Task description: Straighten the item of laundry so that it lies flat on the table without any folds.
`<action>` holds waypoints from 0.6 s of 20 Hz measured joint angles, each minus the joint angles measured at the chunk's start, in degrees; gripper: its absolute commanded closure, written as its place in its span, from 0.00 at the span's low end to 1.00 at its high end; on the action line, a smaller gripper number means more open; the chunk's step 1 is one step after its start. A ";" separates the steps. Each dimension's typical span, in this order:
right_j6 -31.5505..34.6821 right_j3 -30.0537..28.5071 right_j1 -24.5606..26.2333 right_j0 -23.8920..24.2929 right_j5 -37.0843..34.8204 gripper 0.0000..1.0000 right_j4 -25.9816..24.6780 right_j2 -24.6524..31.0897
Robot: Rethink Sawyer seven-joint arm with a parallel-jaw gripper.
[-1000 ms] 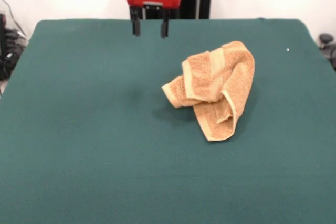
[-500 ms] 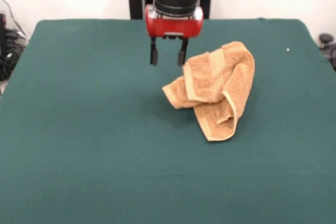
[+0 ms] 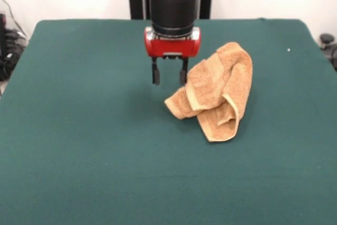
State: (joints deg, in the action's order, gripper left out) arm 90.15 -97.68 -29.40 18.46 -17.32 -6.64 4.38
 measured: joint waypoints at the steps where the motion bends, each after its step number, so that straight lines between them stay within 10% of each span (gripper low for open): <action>1: 0.00 0.00 0.44 1.42 0.15 0.00 0.63 1.42; 12: 0.00 -0.07 4.42 10.86 0.26 0.00 2.99 12.91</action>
State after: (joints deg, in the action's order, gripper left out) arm 90.15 -97.75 -24.98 29.31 -17.07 -3.65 17.29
